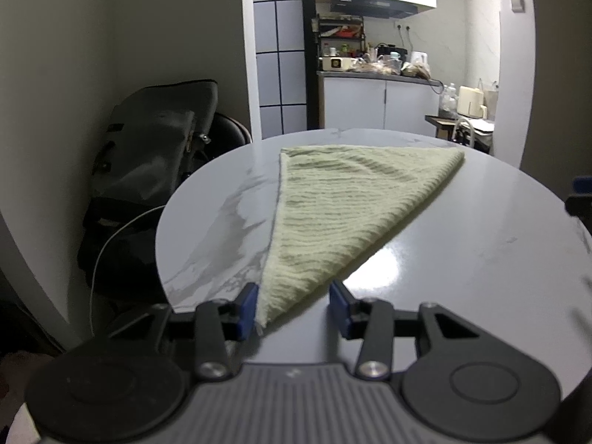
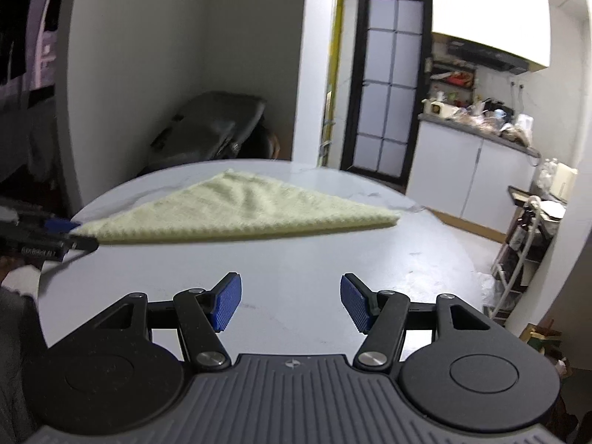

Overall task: Fold towel
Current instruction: 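Grasp a triangle corner with the left gripper and lift it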

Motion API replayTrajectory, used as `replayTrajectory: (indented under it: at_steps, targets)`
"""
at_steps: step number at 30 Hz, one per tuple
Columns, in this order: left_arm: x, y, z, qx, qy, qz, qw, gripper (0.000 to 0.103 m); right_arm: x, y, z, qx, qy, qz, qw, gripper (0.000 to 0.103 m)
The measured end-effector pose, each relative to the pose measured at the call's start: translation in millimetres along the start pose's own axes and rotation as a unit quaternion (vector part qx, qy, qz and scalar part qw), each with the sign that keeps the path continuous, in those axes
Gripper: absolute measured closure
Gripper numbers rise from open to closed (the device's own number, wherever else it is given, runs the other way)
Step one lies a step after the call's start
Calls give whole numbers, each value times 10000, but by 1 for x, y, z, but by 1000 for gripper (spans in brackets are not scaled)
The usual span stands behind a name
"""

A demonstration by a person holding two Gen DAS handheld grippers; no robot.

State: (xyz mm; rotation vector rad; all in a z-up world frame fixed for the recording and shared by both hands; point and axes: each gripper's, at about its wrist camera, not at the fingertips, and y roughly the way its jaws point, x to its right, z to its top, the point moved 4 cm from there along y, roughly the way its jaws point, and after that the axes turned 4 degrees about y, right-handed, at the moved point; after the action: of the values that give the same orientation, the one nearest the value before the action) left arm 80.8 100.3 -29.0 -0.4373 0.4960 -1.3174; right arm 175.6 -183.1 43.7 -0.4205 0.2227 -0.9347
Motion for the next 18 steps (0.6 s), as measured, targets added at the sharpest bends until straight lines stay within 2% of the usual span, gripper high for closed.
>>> replayTrajectory:
  at_steps: [1,3,4,13,18]
  targets:
    - [-1,0,0,7,-87,40,10000,77,1,-1,1,21,66,-32,10000,39]
    - [-3,-1,0,18,-221,101,9997,88,2,-2,2,6,111,-33,9999,39]
    - [-4,-1,-1,32,-320,100,9994,90,1,-2,3,-17,112,-10,9999,39]
    - [-19,-10,-4,148,-854,219,9960,96,-15,3,0,-214,-122,177,9995,39]
    - [-27,-17,-2,203,-865,265,9957,96,-18,5,4,-223,-183,193,9994,39]
